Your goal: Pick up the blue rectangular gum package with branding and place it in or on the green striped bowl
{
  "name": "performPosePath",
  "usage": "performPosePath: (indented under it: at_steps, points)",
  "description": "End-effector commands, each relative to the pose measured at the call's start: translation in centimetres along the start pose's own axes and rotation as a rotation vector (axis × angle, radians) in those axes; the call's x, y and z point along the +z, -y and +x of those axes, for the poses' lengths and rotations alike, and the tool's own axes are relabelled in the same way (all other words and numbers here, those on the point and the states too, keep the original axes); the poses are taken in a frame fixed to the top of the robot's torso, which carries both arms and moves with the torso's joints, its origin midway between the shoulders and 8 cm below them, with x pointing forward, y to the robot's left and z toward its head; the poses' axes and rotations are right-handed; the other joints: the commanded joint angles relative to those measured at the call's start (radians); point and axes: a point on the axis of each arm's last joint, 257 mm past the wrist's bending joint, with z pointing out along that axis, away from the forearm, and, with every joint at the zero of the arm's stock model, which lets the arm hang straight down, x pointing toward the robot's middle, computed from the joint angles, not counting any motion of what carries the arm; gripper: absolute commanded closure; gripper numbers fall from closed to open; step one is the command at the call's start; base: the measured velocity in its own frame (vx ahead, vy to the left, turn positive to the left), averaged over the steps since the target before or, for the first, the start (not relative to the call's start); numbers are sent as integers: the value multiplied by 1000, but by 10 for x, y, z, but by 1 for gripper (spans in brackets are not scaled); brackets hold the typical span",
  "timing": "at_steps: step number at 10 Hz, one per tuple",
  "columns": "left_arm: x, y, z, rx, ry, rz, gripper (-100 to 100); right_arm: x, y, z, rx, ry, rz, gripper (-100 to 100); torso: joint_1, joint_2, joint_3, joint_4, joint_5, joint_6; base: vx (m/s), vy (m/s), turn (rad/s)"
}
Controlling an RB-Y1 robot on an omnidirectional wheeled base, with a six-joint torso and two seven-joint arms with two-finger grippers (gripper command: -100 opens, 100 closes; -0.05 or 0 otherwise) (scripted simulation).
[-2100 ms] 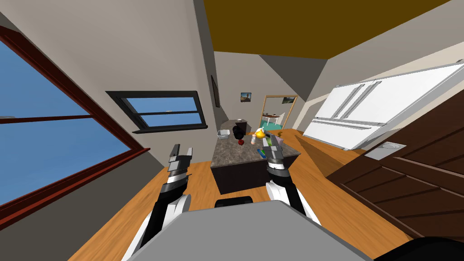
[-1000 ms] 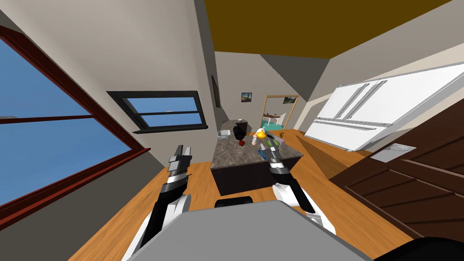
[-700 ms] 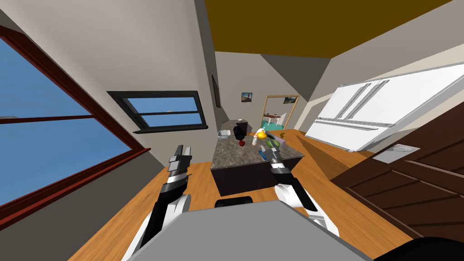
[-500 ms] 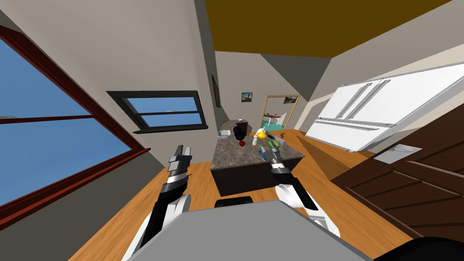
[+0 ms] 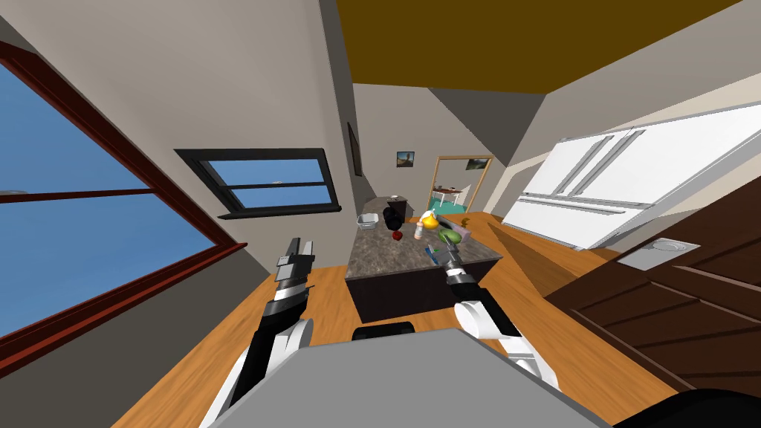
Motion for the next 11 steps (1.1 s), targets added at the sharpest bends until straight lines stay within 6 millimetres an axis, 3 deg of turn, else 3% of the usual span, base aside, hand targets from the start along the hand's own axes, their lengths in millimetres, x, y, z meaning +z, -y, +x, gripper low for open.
performPosePath:
  at_steps: [1, 8, 10, 11]
  points:
    - [0, 0, 0, 0, 0, 0, 0, -2, 16, -19, 67, 41, 58, -100, 0, 0, 0, 0, 0, 0, 19, 1, 12]
    - [0, 0, 0, 0, 0, 0, 0, -8, 46, -57, 257, 136, 164, -100, 0, 0, 0, 0, 0, 0, 14, 0, 6]
    - [0, 0, 0, 0, 0, 0, 0, -14, 62, -81, 345, 194, 224, -100, 0, 0, 0, 0, 0, 0, 21, 0, 12]
    - [0, 0, 0, 0, 0, 0, 0, -14, 65, -81, 369, 199, 231, -100, 0, -1, 0, 0, 0, 0, 17, 1, 2]
